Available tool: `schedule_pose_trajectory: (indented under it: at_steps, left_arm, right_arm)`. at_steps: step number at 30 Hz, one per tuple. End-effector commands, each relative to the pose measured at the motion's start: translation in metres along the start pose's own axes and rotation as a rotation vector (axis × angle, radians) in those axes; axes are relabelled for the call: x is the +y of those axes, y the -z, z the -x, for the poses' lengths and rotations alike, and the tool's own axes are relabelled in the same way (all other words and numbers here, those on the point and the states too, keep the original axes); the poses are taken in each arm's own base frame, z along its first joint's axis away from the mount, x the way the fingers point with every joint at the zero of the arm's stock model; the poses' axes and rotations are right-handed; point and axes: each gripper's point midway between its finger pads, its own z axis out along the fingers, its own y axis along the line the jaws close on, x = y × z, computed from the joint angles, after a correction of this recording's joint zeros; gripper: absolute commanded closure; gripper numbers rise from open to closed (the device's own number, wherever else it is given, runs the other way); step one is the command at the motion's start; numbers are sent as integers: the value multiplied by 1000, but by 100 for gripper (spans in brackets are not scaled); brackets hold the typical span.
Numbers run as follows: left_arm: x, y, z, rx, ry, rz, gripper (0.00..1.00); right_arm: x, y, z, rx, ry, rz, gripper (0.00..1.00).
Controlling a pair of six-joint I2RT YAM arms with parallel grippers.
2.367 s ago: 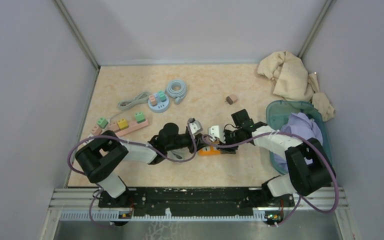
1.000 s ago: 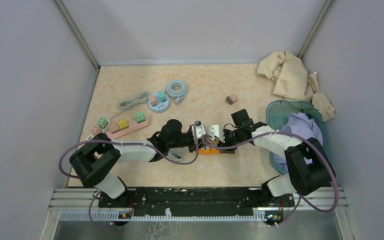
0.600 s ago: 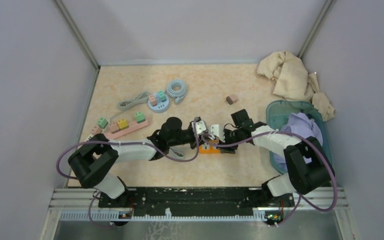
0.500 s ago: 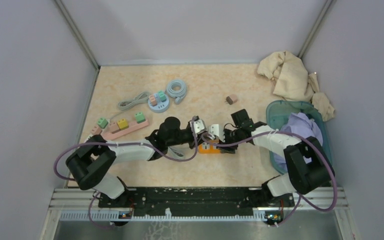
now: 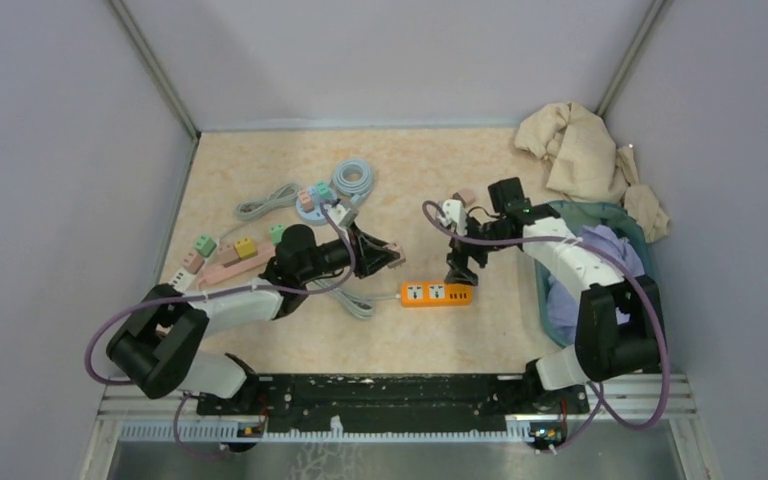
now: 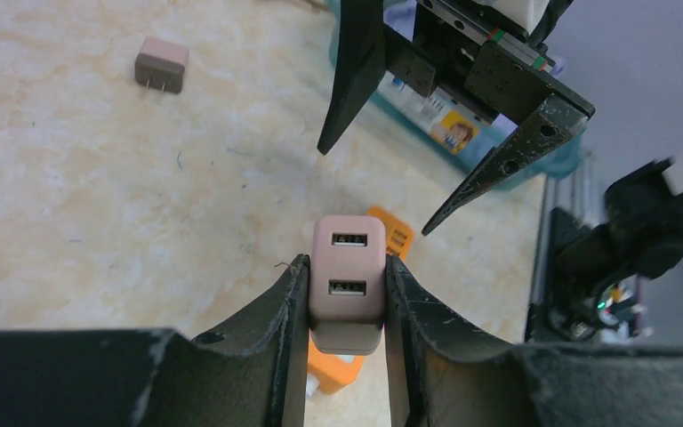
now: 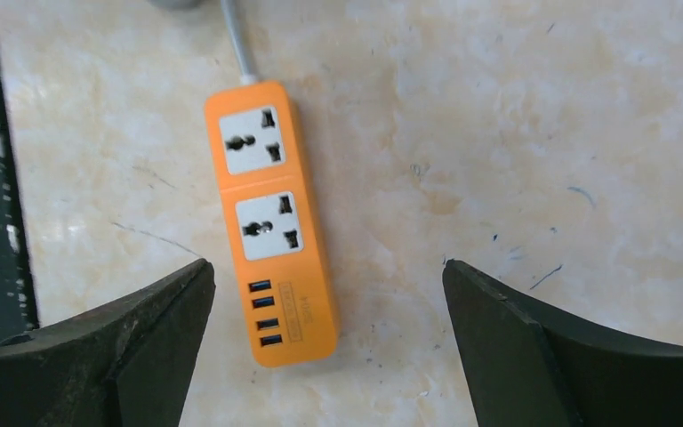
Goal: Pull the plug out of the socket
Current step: Remove the plug from the socket, then place the plug at the center of the board.
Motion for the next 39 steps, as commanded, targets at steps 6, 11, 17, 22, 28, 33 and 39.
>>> schedule_pose_trajectory:
  at_steps: [6, 11, 17, 22, 28, 33, 39]
  left_arm:
    - [-40, 5, 90, -246, 335, -291, 100]
    - [-51, -9, 118, -236, 468, -406, 100]
    - [-49, -27, 124, -154, 529, -417, 100]
    - [-54, -31, 126, -156, 525, -423, 99]
    - [-62, -40, 127, -142, 540, -434, 99]
    - [-66, -44, 125, -128, 552, -458, 98]
    - [-68, -45, 125, -128, 552, -467, 97]
  right_arm:
    - [48, 79, 135, -523, -227, 314, 1]
    - [53, 98, 162, -595, -421, 486, 1]
    - [36, 96, 169, -571, -655, 465, 4]
    - [32, 100, 179, -622, -743, 463, 17]
    - [34, 102, 187, -648, -730, 467, 40]
    - [34, 100, 186, -652, -738, 463, 50]
    - [34, 99, 186, -651, -729, 464, 73]
